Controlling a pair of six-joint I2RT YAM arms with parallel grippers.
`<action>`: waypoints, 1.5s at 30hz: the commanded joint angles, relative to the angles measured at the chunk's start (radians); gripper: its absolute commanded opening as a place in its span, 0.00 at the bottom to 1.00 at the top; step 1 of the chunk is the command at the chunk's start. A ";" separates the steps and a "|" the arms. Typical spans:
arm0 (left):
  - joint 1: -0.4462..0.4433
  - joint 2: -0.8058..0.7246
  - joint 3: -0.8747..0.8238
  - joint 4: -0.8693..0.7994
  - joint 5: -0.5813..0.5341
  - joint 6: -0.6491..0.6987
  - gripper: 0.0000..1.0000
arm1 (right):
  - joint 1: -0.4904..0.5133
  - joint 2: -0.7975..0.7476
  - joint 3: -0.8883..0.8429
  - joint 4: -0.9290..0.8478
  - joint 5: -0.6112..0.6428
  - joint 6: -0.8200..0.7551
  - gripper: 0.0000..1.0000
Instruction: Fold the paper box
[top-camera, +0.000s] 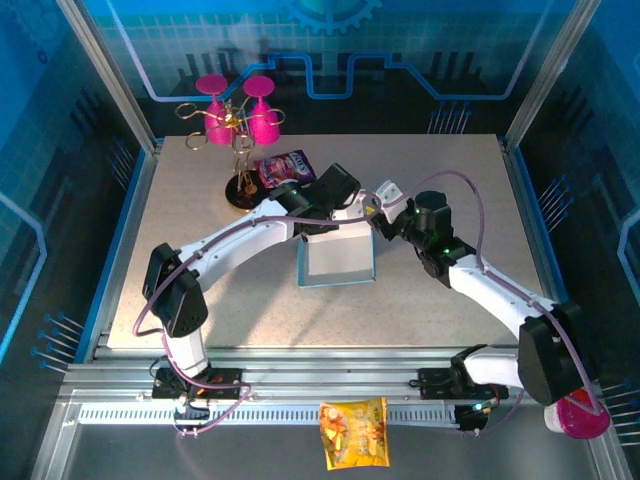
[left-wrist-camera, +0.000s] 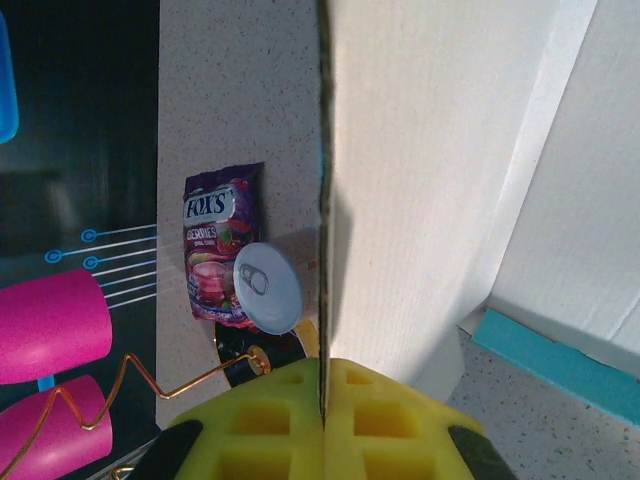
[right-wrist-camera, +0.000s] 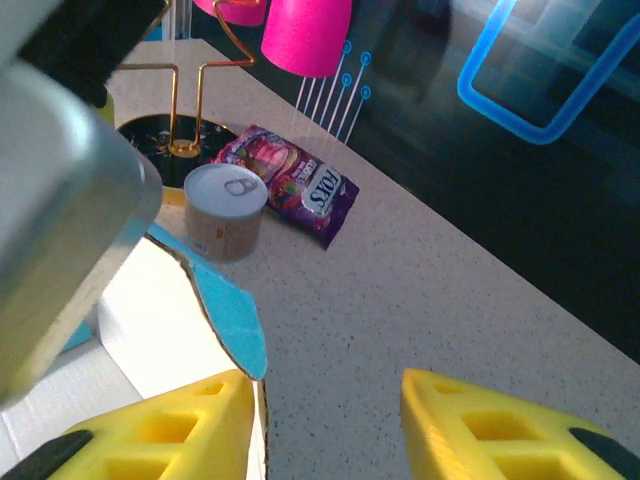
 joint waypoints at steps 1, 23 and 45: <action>0.006 -0.047 -0.015 -0.009 0.027 -0.001 0.00 | 0.007 0.028 0.001 0.045 -0.038 0.016 0.40; 0.014 -0.071 0.101 0.022 -0.102 -0.328 0.54 | 0.041 0.089 0.043 0.036 -0.037 0.045 0.00; 0.748 -0.359 -0.381 -0.009 0.916 -1.600 0.61 | 0.010 0.078 0.010 0.025 -0.174 0.014 0.00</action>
